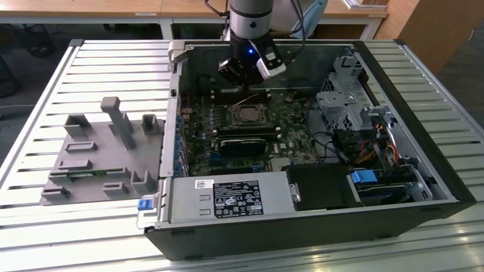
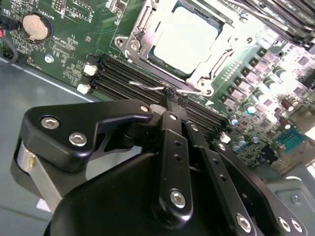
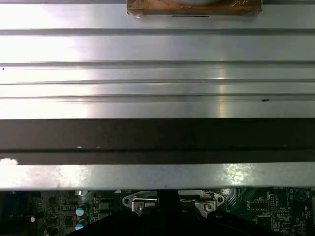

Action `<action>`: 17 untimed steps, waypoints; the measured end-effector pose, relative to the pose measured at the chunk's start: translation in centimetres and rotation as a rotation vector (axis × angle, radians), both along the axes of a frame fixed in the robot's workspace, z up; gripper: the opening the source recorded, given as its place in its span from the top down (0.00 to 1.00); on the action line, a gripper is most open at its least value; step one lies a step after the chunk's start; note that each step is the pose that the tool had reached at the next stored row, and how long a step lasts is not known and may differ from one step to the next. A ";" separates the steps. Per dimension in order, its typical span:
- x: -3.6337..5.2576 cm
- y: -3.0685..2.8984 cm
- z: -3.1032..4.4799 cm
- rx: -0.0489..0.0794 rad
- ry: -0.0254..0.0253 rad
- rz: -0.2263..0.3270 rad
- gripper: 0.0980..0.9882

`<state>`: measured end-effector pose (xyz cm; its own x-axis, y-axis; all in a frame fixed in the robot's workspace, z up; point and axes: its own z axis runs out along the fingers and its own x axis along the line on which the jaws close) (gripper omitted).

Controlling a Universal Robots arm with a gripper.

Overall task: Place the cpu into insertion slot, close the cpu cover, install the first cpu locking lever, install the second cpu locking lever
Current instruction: 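Install the first cpu locking lever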

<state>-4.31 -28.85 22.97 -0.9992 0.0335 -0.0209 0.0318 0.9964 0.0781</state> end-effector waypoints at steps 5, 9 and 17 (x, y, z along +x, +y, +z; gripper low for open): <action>0.39 0.04 -0.16 0.000 0.0000 0.000 0.99; 0.63 0.11 -0.31 -0.002 0.0000 0.000 0.99; 1.23 0.44 -0.65 -0.002 -0.0001 0.000 0.99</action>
<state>-3.07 -28.41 22.32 -0.9992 0.0335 -0.0211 0.0318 0.9966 0.0761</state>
